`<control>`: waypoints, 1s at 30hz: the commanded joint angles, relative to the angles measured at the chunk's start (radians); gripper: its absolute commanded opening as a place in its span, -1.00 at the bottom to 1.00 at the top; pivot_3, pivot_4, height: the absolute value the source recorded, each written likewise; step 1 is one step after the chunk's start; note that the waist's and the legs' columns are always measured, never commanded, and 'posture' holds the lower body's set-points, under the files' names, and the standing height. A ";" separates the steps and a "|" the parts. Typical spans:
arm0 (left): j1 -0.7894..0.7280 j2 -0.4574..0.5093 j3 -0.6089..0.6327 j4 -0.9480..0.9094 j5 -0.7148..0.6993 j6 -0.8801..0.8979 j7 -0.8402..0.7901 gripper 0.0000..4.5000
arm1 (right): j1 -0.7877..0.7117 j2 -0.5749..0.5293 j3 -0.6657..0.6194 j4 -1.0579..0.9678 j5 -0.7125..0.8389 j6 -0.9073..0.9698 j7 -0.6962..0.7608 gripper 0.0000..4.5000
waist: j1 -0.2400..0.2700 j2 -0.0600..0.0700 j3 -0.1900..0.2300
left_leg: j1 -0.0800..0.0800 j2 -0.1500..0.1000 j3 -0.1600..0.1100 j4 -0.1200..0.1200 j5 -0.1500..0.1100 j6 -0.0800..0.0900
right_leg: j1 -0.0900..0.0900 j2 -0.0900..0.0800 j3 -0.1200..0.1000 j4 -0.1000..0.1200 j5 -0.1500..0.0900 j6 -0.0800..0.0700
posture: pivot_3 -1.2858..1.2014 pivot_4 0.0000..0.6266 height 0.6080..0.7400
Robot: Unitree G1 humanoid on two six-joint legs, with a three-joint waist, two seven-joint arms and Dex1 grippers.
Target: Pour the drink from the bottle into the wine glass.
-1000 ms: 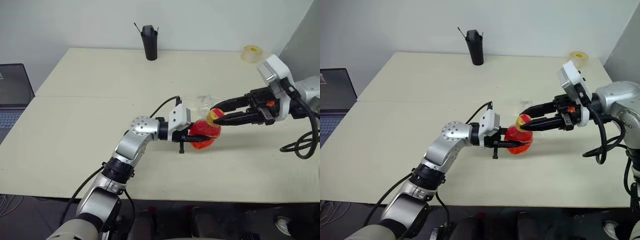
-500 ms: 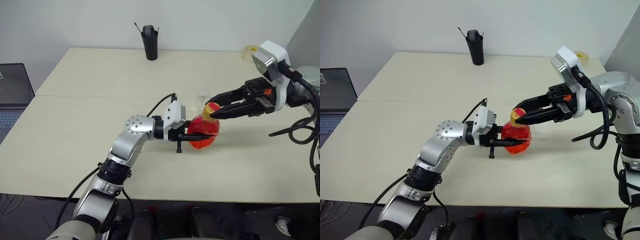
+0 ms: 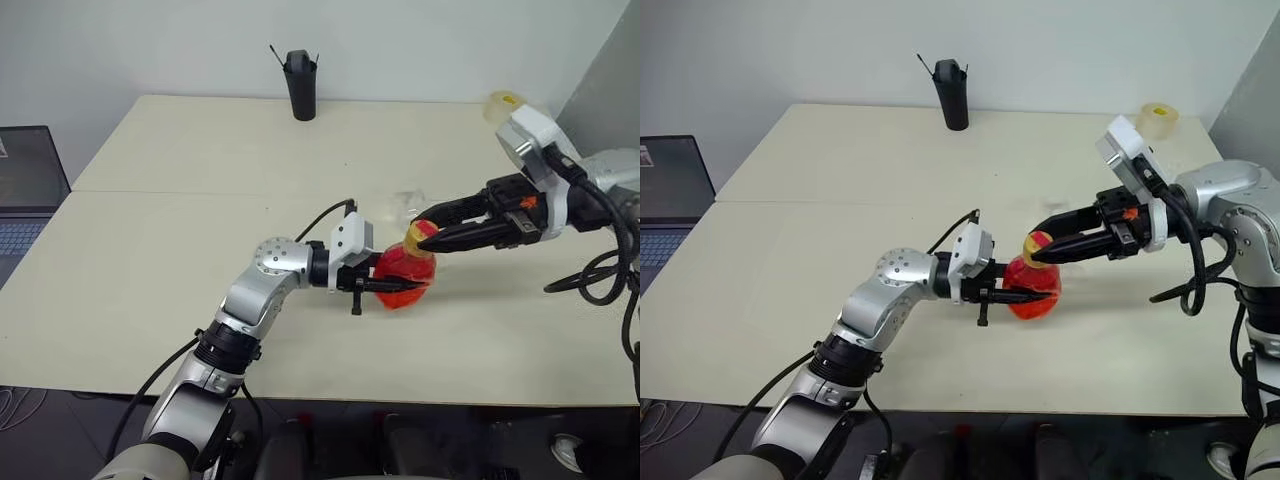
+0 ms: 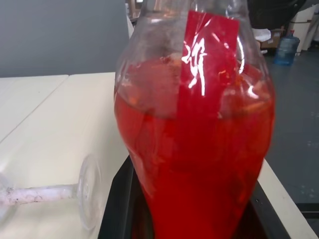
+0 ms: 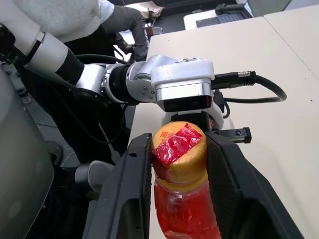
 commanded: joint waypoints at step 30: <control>-0.104 0.016 0.316 0.456 0.134 -0.208 0.442 -0.65 | 0.216 0.239 -0.332 -0.285 -0.007 0.086 -0.888 1.00 | -0.002 0.000 0.000 | -0.001 0.001 0.001 -0.001 0.000 0.000 | -0.001 0.000 0.001 0.001 0.000 0.000 | 0.03 -0.52 1.00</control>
